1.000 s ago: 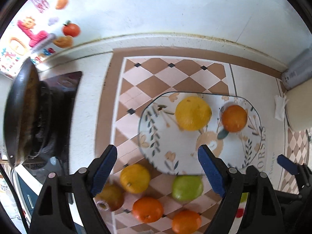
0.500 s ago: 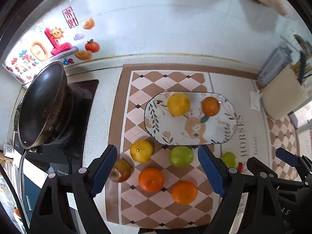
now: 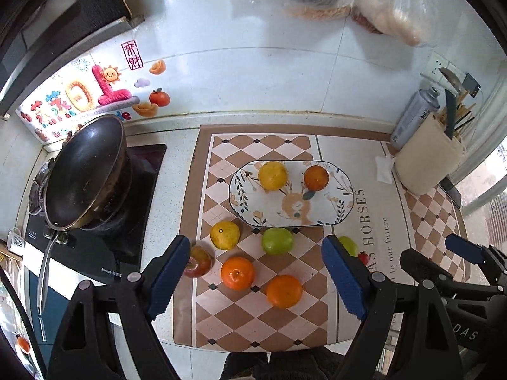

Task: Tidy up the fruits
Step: 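Withdraw both grippers from the plate back over the fruits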

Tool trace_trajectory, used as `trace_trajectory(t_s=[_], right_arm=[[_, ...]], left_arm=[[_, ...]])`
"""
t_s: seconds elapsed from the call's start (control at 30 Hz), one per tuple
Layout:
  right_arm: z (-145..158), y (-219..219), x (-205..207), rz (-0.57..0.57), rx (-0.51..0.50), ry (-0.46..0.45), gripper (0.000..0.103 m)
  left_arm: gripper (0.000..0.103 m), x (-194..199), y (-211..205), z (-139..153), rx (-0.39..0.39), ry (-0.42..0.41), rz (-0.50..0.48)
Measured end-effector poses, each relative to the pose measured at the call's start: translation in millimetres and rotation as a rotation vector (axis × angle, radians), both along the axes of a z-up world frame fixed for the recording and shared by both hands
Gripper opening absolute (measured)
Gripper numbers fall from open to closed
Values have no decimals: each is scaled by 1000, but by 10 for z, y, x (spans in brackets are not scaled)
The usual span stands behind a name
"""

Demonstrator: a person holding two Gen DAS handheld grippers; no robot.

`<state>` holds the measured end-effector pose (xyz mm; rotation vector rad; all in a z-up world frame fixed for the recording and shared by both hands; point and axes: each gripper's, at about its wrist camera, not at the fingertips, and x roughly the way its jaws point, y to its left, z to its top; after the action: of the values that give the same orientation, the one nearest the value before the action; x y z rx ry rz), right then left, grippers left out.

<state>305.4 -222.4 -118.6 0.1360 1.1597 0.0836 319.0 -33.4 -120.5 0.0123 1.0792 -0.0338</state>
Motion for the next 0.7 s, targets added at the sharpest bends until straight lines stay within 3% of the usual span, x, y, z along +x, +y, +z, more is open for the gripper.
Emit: trace_trajectory(t_s=[0.33,0.43,0.53,0.7], right_arm=[[144,62,-79,8,10,-31,93],[92,105,-79,10,5,-24,93],[-31,148,-62,18,8,-4,93],[-640,329,56,70,11,101,93]], left_arm=[[85,-129,53,70,-5,-15,14],[85,-105,82,21,24,-18,34],[98,-64,144,-98,69,-2,52],[100,12,340,-428,161,36,99]])
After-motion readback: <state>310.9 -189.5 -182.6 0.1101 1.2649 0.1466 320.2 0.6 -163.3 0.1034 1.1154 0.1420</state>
